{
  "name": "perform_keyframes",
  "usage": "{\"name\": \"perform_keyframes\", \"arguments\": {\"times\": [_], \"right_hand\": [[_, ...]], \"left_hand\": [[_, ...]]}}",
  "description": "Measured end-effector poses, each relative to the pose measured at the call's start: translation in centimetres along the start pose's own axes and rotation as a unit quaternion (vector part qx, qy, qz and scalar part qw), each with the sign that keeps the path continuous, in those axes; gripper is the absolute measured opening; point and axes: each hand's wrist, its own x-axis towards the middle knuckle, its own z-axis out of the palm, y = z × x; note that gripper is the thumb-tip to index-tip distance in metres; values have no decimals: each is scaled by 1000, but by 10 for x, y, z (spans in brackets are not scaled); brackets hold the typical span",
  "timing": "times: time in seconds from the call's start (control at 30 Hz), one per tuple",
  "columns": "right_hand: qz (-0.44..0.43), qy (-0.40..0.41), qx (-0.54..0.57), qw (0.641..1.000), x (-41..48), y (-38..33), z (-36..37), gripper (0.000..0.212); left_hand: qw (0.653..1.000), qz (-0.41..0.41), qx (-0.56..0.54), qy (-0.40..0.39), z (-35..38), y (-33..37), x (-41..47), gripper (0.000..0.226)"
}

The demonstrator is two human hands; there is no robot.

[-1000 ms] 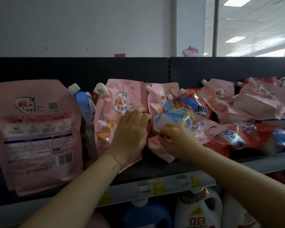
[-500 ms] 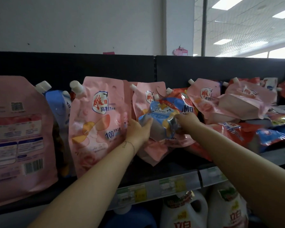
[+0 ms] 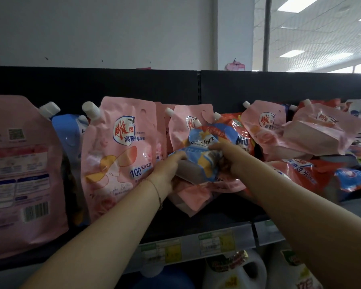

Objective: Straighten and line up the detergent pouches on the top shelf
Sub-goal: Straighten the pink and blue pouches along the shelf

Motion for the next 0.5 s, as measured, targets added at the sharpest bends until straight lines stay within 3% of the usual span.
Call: {"name": "perform_keyframes", "arguments": {"times": [0.07,0.13,0.27,0.37,0.5], "right_hand": [[-15,-15,19,1000,-2,2,3,52],[-75,-37,58,995,-9,-1,6,50],[-196,-122,90,969,-28,-10,15,42],[-248,-196,87,945,-45,-11,27,36],[-251,-283,84,922,-55,1,50,42]], "left_hand": [[1000,14,9,-16,-5,2,-7,60],[998,53,17,-8,-11,5,-10,79],[984,166,61,-11,-22,10,-36,63],[938,306,163,25,-34,11,-54,61],[841,425,317,105,-65,7,-86,77]]}}
